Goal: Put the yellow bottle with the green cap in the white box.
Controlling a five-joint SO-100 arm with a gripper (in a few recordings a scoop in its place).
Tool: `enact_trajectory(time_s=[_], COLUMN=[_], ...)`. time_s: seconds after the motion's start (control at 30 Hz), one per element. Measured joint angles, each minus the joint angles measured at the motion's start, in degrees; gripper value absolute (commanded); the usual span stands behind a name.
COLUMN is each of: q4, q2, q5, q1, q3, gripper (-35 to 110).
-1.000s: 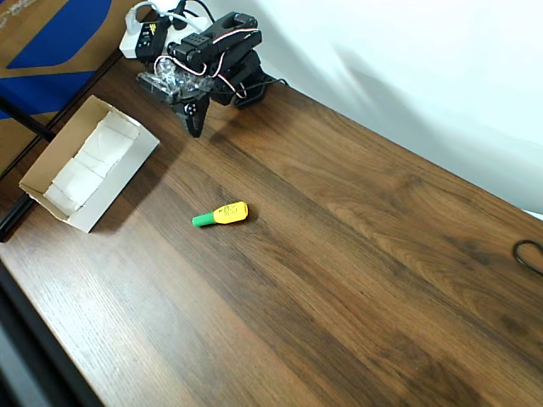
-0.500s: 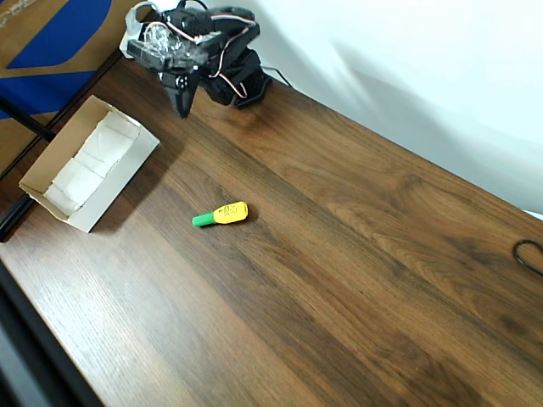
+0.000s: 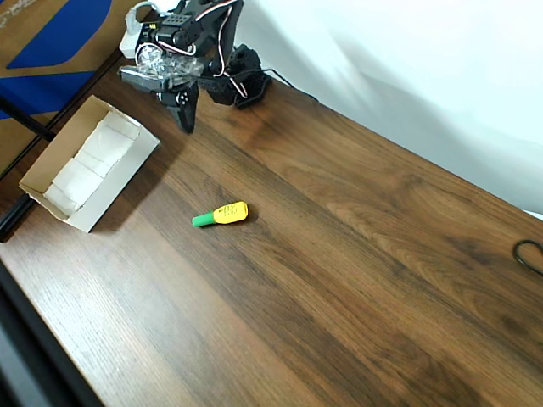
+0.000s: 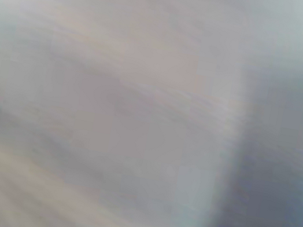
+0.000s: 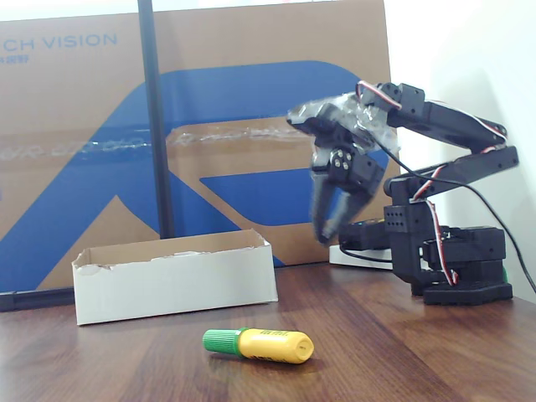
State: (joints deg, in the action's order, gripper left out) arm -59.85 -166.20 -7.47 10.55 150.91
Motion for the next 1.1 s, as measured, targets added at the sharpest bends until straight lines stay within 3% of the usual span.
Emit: enact_trajectory(time_s=[0.6,0.73,1.1], q4=[20.1,22.2,26.7], q2=[32.0,38.3,52.1], q5=[-4.3,-5.3,-5.3], q1=[22.2,22.1,18.0], q3=[-7.5,-9.6,-18.5], gripper=[22,30,30])
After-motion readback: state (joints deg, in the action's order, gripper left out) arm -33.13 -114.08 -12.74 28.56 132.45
